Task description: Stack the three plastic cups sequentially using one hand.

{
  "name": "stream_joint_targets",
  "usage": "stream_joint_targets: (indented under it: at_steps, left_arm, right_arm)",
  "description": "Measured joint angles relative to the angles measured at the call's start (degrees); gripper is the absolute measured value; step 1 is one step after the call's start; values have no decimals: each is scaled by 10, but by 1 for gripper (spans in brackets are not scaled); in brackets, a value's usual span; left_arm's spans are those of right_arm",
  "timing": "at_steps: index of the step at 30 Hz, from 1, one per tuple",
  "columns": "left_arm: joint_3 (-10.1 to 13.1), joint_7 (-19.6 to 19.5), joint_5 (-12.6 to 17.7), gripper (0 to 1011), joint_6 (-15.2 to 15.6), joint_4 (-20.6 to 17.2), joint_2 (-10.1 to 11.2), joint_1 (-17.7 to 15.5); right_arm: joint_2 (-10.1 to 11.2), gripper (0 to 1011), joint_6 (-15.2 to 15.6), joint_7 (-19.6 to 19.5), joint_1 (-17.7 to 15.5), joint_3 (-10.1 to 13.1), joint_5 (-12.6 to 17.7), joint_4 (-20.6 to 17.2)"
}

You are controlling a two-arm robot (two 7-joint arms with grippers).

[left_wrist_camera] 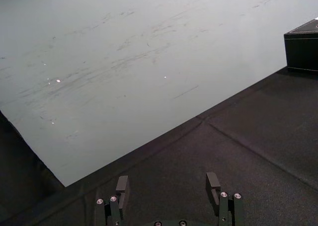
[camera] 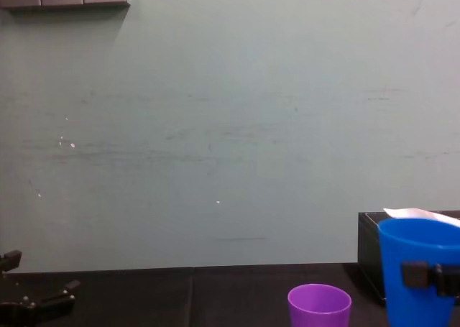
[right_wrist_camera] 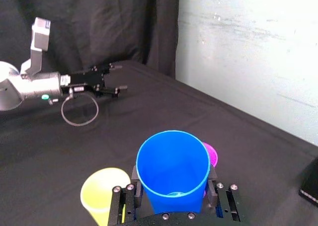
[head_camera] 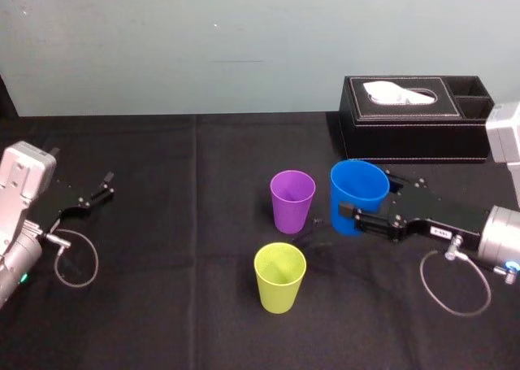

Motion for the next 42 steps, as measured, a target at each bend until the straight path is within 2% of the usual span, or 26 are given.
stream_joint_targets:
  at_steps: [11, 21, 32, 42]
  left_arm:
    - [0, 0, 0, 1010, 0, 0, 0, 0]
    - [0, 0, 0, 1010, 0, 0, 0, 0]
    - [0, 0, 0, 1010, 0, 0, 0, 0]
    - [0, 0, 0, 1010, 0, 0, 0, 0]
  right_arm:
    - [-29, 735, 16, -21, 44, -24, 0, 8]
    - [-60, 735, 34, -38, 86, -56, -21, 29]
    - [-82, 735, 41, -47, 115, -77, -45, 51]
    - [-99, 735, 42, -51, 131, -87, -61, 70]
